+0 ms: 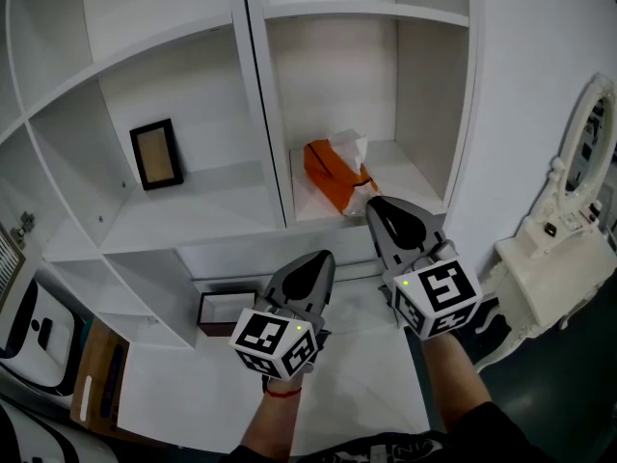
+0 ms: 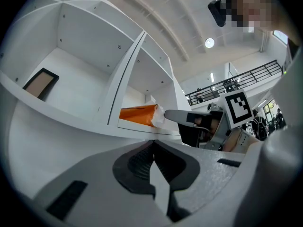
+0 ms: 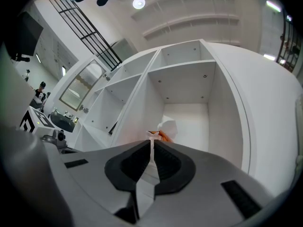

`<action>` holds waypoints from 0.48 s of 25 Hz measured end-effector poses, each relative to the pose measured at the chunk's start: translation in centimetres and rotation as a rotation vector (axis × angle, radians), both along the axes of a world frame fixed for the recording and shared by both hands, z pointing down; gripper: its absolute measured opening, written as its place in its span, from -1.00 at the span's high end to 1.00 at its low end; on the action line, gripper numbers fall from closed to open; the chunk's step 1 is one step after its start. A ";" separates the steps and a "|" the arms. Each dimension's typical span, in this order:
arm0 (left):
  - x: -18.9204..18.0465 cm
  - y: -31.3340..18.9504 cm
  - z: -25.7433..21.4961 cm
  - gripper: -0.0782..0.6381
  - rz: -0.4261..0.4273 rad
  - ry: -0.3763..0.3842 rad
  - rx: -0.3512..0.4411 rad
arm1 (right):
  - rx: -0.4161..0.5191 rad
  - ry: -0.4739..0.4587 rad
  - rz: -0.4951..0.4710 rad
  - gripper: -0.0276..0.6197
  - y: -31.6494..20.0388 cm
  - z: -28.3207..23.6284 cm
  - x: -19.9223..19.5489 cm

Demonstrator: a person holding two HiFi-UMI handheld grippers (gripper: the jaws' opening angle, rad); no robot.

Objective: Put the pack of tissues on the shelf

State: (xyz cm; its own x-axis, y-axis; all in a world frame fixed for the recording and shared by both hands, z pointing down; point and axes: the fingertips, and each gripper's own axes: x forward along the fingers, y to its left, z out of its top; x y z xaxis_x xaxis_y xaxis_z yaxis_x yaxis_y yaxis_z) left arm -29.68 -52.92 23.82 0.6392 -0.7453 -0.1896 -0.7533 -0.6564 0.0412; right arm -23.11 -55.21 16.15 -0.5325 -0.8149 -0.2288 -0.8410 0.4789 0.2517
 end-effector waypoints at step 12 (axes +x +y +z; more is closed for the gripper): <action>-2.0 -1.0 0.3 0.76 -0.003 0.012 -0.002 | -0.027 -0.009 0.027 0.84 -2.3 0.1 -1.4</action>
